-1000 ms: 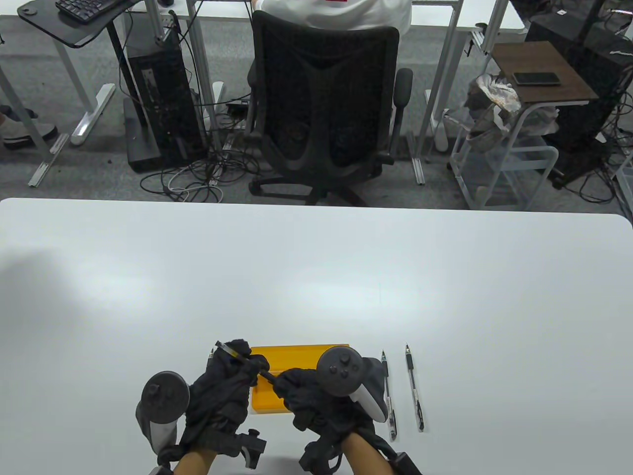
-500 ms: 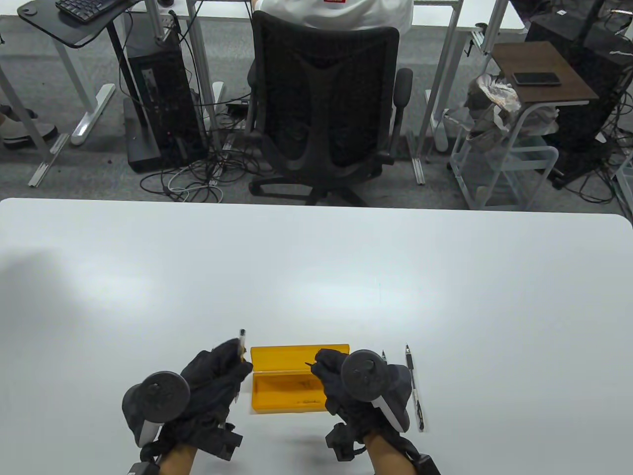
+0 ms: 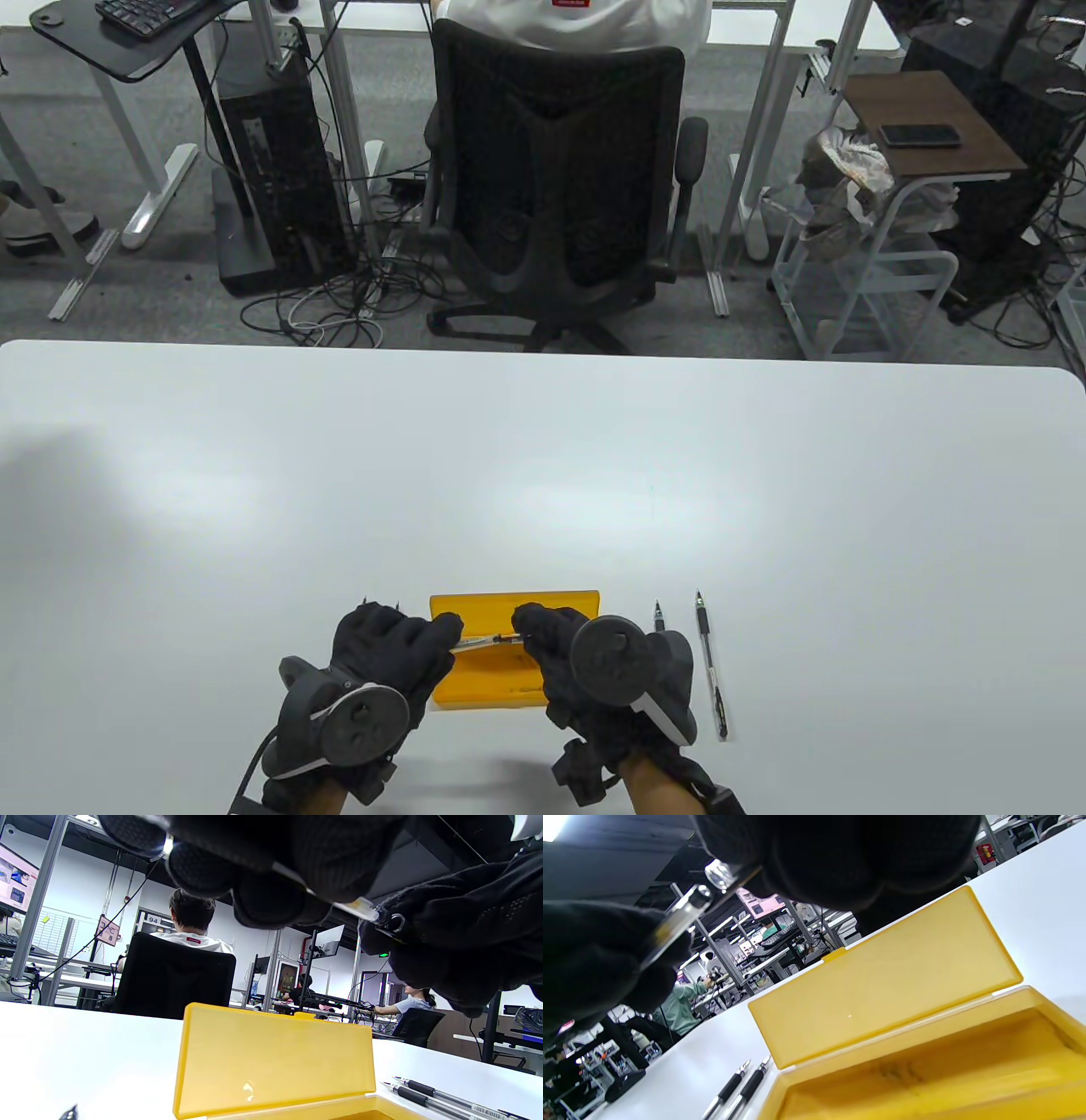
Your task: Cap pen on the opposite end
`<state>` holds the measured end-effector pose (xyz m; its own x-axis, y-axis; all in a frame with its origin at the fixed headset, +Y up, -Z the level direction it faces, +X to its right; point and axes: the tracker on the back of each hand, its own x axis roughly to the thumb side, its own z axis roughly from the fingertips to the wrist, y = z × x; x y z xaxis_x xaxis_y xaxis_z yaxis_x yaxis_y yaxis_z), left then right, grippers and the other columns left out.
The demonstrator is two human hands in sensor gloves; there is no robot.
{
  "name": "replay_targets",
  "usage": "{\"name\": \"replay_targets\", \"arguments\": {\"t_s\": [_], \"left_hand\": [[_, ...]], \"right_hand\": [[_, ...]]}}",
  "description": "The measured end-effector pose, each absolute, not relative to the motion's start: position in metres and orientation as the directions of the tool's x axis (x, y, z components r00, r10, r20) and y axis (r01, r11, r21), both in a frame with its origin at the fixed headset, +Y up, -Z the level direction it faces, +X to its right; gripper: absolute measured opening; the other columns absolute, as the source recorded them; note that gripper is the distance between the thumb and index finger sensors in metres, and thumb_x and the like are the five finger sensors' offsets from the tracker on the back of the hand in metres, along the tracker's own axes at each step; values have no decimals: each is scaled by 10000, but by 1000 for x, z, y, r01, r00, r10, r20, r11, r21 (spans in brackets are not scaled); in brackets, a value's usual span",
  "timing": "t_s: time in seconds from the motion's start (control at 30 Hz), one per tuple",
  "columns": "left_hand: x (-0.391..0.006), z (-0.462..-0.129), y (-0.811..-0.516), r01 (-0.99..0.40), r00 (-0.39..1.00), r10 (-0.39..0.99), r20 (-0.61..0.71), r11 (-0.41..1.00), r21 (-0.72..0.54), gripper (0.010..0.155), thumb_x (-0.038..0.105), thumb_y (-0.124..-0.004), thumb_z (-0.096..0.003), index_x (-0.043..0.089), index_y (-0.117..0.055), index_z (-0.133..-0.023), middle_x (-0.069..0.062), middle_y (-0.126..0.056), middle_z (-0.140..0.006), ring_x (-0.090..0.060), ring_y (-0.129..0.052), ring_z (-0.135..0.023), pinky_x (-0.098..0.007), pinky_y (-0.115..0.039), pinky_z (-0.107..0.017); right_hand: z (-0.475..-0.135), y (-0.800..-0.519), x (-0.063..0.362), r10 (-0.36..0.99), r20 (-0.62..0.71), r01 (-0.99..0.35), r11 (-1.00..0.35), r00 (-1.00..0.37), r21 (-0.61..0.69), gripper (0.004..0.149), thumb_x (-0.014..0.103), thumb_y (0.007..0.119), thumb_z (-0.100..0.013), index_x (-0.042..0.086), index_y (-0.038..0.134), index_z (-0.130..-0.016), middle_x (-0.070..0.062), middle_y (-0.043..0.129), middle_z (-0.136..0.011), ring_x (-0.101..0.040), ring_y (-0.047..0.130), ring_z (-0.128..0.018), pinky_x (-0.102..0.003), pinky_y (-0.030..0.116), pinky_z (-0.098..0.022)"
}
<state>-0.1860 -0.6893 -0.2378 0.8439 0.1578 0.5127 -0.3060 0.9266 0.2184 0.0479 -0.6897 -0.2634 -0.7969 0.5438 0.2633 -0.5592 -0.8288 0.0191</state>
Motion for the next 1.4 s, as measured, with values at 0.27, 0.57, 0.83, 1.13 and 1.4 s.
{"name": "replay_targets", "arguments": {"t_s": [0.27,0.57,0.83,1.13,1.4], "left_hand": [[-177,-235,-688,-266,833,104,544,937,228,467,284,-800,-517,141,-816,-962,-128,-933,-809,-356,-798,-737,-651,-517,-693],[-172,-228,-679,-266,819,74,568,927,264,449,244,-811,-473,98,-878,-892,-168,-1009,-723,-377,-847,-662,-653,-532,-678],[-169,-227,-684,-252,799,59,598,936,244,475,285,-913,-442,132,-891,-891,-111,-1018,-780,-347,-859,-743,-693,-481,-698],[-176,-232,-687,-307,823,121,555,917,255,679,393,-862,-493,132,-645,-1081,-138,-792,-1034,-391,-687,-932,-691,-456,-702],[-198,-240,-692,-351,868,219,445,905,240,643,411,-813,-528,108,-654,-1073,-167,-806,-1009,-415,-716,-888,-696,-468,-679]], "right_hand": [[-263,-692,45,554,280,-561,-826,-784,61,461,297,723,-435,231,834,-878,-56,942,-685,-134,971,-390,-393,848,-371],[-255,-683,34,490,356,-507,-860,-795,51,460,310,719,-438,135,869,-836,-55,990,-481,-99,967,-232,-361,865,-274],[-253,-699,18,329,365,-290,-944,-871,160,461,471,757,-408,203,948,-730,-50,1017,-575,-177,1012,-360,-404,861,-340],[-263,-700,27,452,286,-367,-879,-845,304,461,369,851,-402,113,921,-779,-93,984,-573,-116,945,-271,-366,845,-284],[-274,-675,87,258,-162,-263,-965,-952,9,520,322,843,-442,3,833,-853,-128,1015,-542,-73,961,-178,-322,870,-197]]}}
